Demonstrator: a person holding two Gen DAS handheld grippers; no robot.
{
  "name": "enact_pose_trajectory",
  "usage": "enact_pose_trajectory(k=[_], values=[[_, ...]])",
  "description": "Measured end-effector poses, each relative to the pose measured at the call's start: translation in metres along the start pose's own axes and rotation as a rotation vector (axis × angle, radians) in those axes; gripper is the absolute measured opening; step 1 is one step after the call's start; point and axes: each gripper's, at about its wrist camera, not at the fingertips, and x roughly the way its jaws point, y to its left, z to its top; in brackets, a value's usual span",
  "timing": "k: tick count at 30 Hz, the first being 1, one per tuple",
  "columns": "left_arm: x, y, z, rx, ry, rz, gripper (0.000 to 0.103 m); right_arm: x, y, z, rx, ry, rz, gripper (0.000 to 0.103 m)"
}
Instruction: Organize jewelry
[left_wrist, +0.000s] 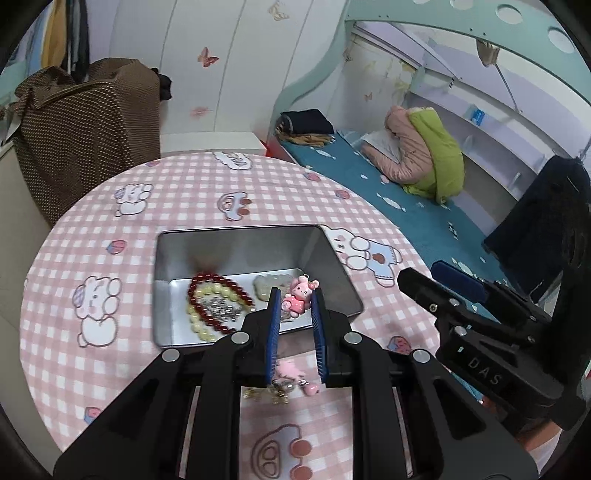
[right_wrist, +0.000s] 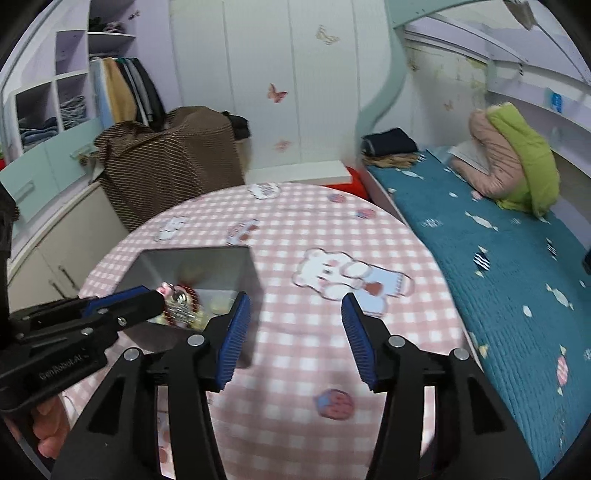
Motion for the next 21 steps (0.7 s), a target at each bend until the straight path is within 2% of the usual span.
enact_pose_trajectory(k=[5, 8, 17, 19, 21], values=[[0.004, -0.015, -0.001, 0.060, 0.000, -0.016, 0.018, -0.001, -0.008, -0.005, 0.013, 0.009, -0.006, 0.055], [0.003, -0.013, -0.001, 0.054, 0.000, 0.002, 0.024, -0.002, -0.010, -0.008, 0.014, 0.010, 0.001, 0.057], [-0.001, -0.007, -0.009, 0.044, 0.015, 0.048, 0.028, -0.006, -0.002, -0.012, 0.001, 0.013, 0.028, 0.057], [-0.003, -0.007, -0.010, 0.044, 0.014, 0.052, 0.035, -0.008, 0.001, -0.012, -0.004, 0.011, 0.031, 0.057], [-0.006, -0.007, -0.012, 0.045, 0.009, 0.057, 0.036, -0.009, 0.003, -0.013, -0.007, 0.008, 0.035, 0.059]])
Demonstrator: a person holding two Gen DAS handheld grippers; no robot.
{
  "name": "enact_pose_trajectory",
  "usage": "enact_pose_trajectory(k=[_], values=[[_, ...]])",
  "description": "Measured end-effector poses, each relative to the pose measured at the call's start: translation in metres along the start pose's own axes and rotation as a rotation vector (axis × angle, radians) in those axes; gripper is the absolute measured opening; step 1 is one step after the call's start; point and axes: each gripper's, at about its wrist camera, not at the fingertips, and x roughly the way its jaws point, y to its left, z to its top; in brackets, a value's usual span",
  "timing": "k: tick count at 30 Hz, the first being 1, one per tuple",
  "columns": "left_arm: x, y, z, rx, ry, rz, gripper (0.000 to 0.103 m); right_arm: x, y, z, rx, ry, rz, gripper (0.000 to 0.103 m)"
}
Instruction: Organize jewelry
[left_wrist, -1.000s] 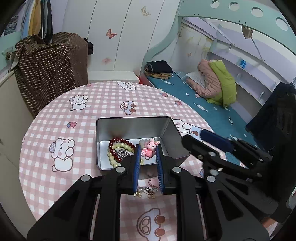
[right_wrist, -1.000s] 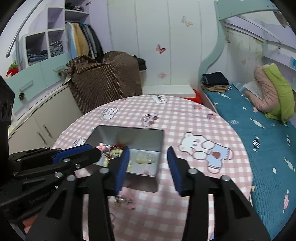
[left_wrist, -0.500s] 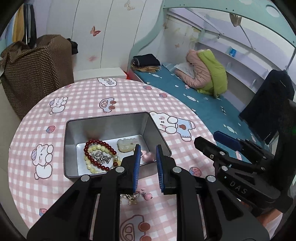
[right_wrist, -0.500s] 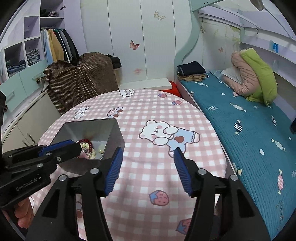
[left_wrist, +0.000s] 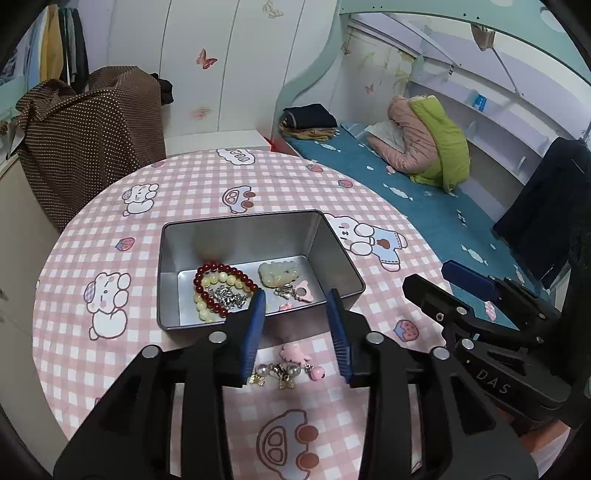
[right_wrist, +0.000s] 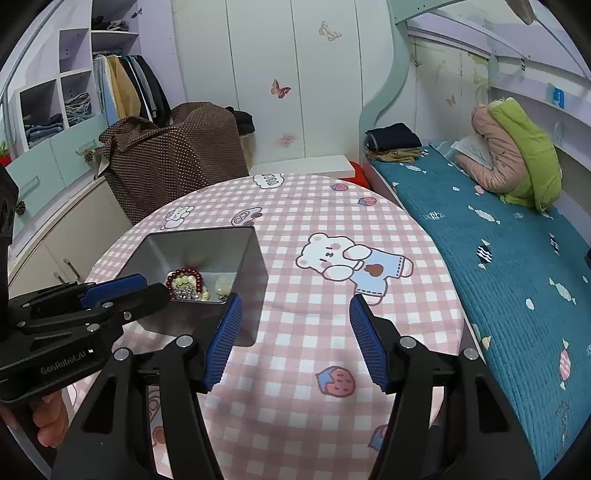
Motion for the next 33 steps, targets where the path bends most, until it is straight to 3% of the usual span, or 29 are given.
enact_pose_trajectory(k=[3, 7, 16, 24, 33], values=[[-0.006, 0.001, -0.004, 0.005, -0.007, 0.010, 0.042, -0.001, 0.003, -0.001, -0.005, 0.001, -0.002, 0.064], [-0.016, 0.005, -0.009, 0.009, -0.025, 0.021, 0.067, -0.003, 0.007, -0.004, -0.017, 0.007, -0.002, 0.068], [-0.038, 0.029, -0.021, -0.029, -0.045, 0.074, 0.084, 0.004, 0.018, -0.017, -0.038, 0.052, -0.009, 0.072], [-0.048, 0.039, -0.035, -0.050, -0.037, 0.093, 0.090, 0.013, 0.026, -0.027, -0.062, 0.098, 0.016, 0.072], [-0.030, 0.047, -0.055, -0.046, 0.052, 0.082, 0.091, 0.037, 0.045, -0.046, -0.112, 0.182, 0.025, 0.073]])
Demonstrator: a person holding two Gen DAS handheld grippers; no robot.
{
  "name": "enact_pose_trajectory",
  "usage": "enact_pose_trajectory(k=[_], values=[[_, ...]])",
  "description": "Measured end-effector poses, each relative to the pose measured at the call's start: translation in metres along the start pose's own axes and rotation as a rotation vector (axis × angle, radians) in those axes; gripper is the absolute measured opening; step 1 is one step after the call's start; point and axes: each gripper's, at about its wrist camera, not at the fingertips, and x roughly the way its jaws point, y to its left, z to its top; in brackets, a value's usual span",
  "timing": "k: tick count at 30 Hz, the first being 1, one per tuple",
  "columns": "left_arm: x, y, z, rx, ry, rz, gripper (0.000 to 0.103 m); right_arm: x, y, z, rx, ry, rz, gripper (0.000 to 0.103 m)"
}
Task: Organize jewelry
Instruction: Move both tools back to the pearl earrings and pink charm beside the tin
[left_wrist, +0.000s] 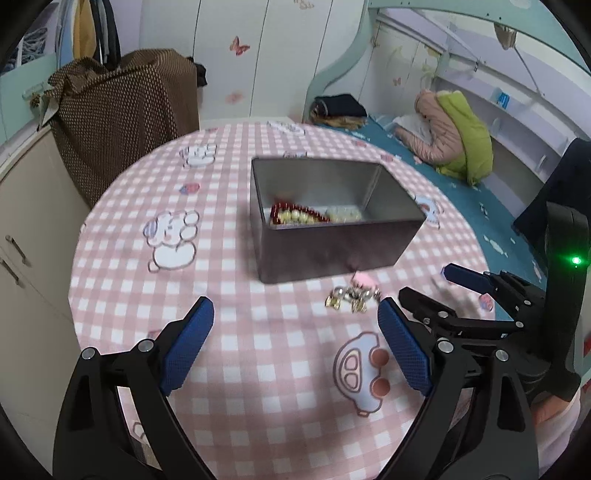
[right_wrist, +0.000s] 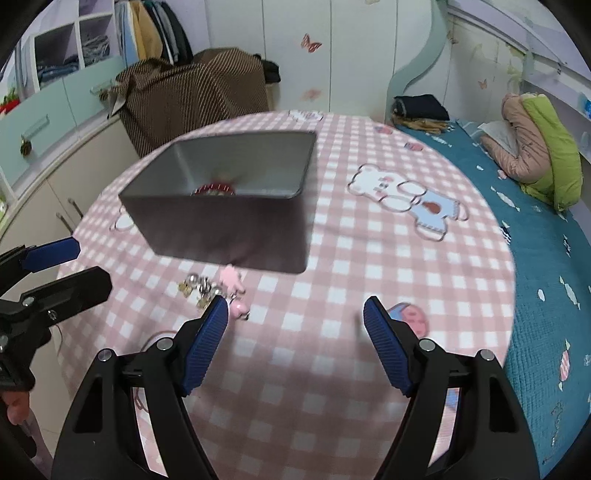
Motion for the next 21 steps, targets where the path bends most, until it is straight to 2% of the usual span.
enact_pose_trajectory(k=[3, 9, 11, 13, 17, 20, 21], values=[[0.009, 0.001, -0.003, 0.001, 0.025, 0.000, 0.091, 0.007, 0.012, -0.003, -0.048, 0.009, -0.002, 0.072], [0.025, 0.001, -0.007, 0.007, 0.065, 0.011, 0.090, 0.017, 0.025, -0.003, -0.116, 0.000, 0.017, 0.041], [0.027, 0.001, -0.007, 0.005, 0.071, 0.010, 0.090, 0.017, 0.028, -0.004, -0.130, -0.003, 0.023, 0.024], [0.030, 0.001, -0.006, 0.004, 0.075, 0.002, 0.090, 0.016, 0.030, -0.005, -0.149, -0.009, 0.030, 0.013], [0.035, -0.004, -0.004, 0.014, 0.068, -0.004, 0.090, 0.015, 0.022, -0.006, -0.122, -0.006, 0.049, 0.011], [0.038, -0.008, -0.001, 0.025, 0.045, 0.014, 0.089, 0.013, 0.012, -0.005, -0.090, -0.004, 0.021, 0.011], [0.040, -0.010, 0.000, 0.035, 0.042, 0.015, 0.082, 0.012, 0.009, -0.004, -0.078, -0.006, 0.020, 0.011]])
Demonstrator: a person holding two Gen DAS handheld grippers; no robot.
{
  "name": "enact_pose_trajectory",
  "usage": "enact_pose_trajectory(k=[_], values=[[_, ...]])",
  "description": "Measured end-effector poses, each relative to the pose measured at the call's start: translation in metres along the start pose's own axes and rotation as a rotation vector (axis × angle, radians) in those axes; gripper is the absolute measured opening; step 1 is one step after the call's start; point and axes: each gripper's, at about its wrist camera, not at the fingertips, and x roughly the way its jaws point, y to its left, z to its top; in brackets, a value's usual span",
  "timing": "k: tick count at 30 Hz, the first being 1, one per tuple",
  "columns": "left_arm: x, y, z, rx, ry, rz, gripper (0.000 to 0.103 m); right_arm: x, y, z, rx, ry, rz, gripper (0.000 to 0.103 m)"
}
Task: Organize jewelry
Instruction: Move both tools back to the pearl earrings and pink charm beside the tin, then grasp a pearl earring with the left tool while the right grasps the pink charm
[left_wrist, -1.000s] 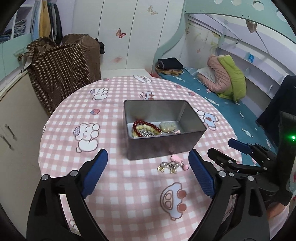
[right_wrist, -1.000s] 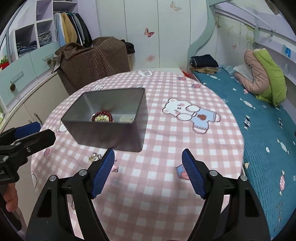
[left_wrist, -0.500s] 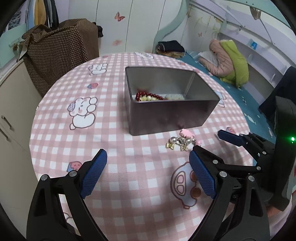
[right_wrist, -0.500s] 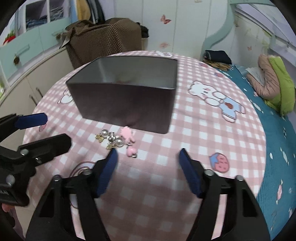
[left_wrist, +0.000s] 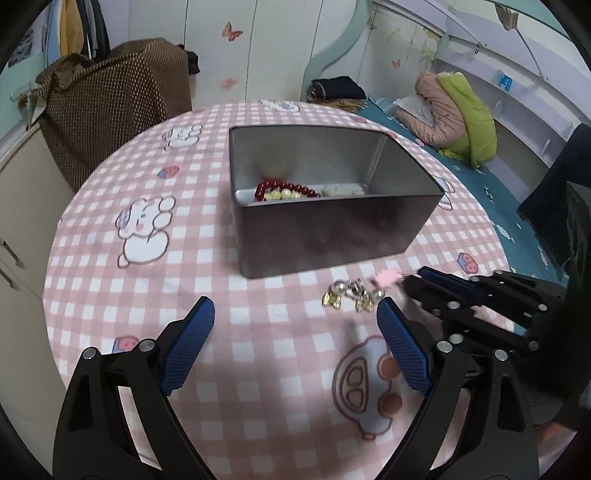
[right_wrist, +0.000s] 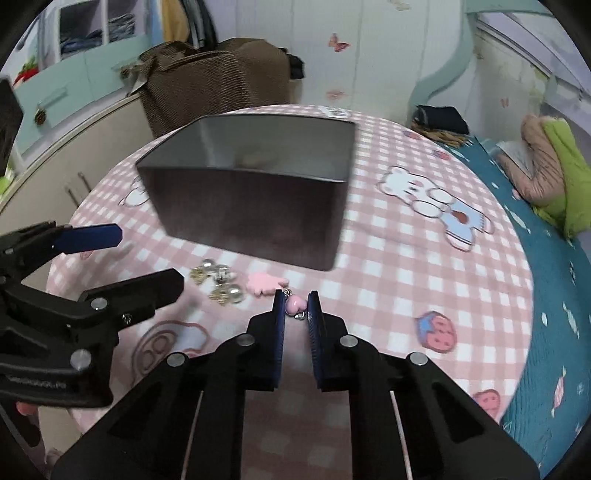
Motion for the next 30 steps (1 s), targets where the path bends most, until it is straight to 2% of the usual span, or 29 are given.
enact_pose_trajectory(k=[4, 6, 8, 11, 13, 15, 19, 30], values=[[0.011, -0.007, 0.002, 0.033, 0.007, 0.008, 0.066, -0.009, -0.018, 0.001, 0.044, -0.021, -0.037, 0.011], [0.018, -0.009, 0.002, 0.040, 0.018, 0.019, 0.061, -0.013, -0.025, 0.001, 0.063, -0.027, -0.050, 0.011], [0.022, -0.009, 0.003, 0.045, 0.001, 0.035, 0.056, -0.014, -0.030, 0.001, 0.075, -0.029, -0.055, 0.011], [0.025, -0.011, 0.002, 0.079, -0.009, 0.052, 0.042, -0.014, -0.035, 0.000, 0.088, -0.028, -0.059, 0.011], [0.024, -0.014, -0.001, 0.107, -0.027, 0.034, 0.021, -0.013, -0.037, 0.000, 0.096, -0.025, -0.057, 0.011], [0.025, -0.013, 0.000, 0.122, -0.035, 0.036, 0.012, -0.012, -0.037, 0.000, 0.096, -0.023, -0.056, 0.011], [0.022, -0.001, 0.000, 0.063, -0.034, -0.012, 0.012, -0.014, -0.037, 0.002, 0.097, -0.030, -0.047, 0.011], [-0.002, 0.008, 0.000, 0.040, -0.093, -0.026, 0.012, -0.034, -0.035, 0.013, 0.098, -0.089, -0.053, 0.011]])
